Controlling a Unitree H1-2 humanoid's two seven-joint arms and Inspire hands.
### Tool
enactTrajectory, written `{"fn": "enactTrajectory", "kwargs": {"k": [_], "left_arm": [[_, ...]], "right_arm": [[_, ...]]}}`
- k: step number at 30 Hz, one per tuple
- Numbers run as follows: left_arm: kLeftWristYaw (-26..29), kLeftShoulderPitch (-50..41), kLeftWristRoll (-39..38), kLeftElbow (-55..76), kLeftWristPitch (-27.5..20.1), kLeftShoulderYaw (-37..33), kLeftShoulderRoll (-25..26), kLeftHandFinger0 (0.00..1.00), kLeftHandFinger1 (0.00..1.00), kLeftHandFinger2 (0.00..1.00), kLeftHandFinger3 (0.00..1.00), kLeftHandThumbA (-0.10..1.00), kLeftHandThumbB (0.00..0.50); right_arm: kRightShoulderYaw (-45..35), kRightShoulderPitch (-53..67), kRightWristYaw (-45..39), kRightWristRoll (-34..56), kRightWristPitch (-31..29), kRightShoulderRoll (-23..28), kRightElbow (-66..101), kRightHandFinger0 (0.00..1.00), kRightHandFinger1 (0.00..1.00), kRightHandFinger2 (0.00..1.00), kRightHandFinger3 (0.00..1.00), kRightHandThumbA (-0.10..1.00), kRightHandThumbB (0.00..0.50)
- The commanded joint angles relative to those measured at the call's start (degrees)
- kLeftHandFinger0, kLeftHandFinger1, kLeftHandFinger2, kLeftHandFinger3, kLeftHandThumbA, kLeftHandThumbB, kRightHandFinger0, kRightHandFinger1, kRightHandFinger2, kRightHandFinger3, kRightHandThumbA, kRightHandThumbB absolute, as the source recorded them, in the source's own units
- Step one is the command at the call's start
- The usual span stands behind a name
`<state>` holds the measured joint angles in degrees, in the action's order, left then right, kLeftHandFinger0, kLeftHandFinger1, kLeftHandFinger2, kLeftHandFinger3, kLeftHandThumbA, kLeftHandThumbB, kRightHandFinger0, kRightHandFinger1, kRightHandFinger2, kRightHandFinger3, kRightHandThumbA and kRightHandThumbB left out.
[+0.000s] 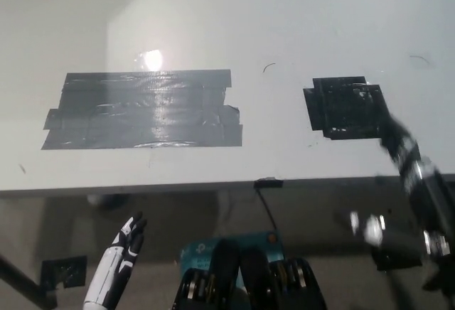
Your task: A spray bottle is kept on the black marked spot on the table infront of the robot and the robot extends its right arm to pick it up and hands it to a person
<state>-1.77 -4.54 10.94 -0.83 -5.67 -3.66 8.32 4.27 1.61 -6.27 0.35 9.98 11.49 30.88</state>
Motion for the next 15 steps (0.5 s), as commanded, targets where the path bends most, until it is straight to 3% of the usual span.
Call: {"fn": "enactTrajectory", "kwargs": {"k": [1,3,8,9,15], "left_arm": [[0.66,-0.14,-0.42,-0.19,-2.95,0.12,-0.31,1.0,1.0,1.0,1.0,1.0,0.288],[0.87,-0.22,-0.14,-0.07,-2.81,0.18,-0.39,1.0,1.0,1.0,1.0,1.0,0.277],[0.52,-1.19,-0.31,0.41,-3.07,0.25,-0.3,1.0,1.0,1.0,1.0,1.0,0.269],[0.64,-1.74,-0.32,0.61,-3.26,0.16,-0.6,1.0,1.0,1.0,1.0,1.0,0.278],[0.94,-1.42,-0.3,0.42,-2.99,0.56,-0.68,1.0,1.0,1.0,1.0,1.0,0.263]], "right_arm": [[0.97,3.33,-0.38,-0.96,-10.97,-0.89,-5.57,1.0,1.0,1.0,1.0,0.93,0.376],[2.07,3.8,0.24,-2.76,-12.45,-1.88,-10.99,1.0,1.0,1.0,1.0,0.88,0.356],[3.78,3.77,2.27,-6.96,-16.14,-3.27,-22.85,1.0,1.0,1.0,1.0,0.94,0.368],[3.9,3.61,2.01,-6.66,-16.28,-3.27,-25.73,1.0,1.0,1.0,1.0,0.95,0.391],[4.07,2.58,1.58,-6.74,-18.07,-3.55,-31.21,1.0,1.0,1.0,1.0,0.93,0.384]]}}
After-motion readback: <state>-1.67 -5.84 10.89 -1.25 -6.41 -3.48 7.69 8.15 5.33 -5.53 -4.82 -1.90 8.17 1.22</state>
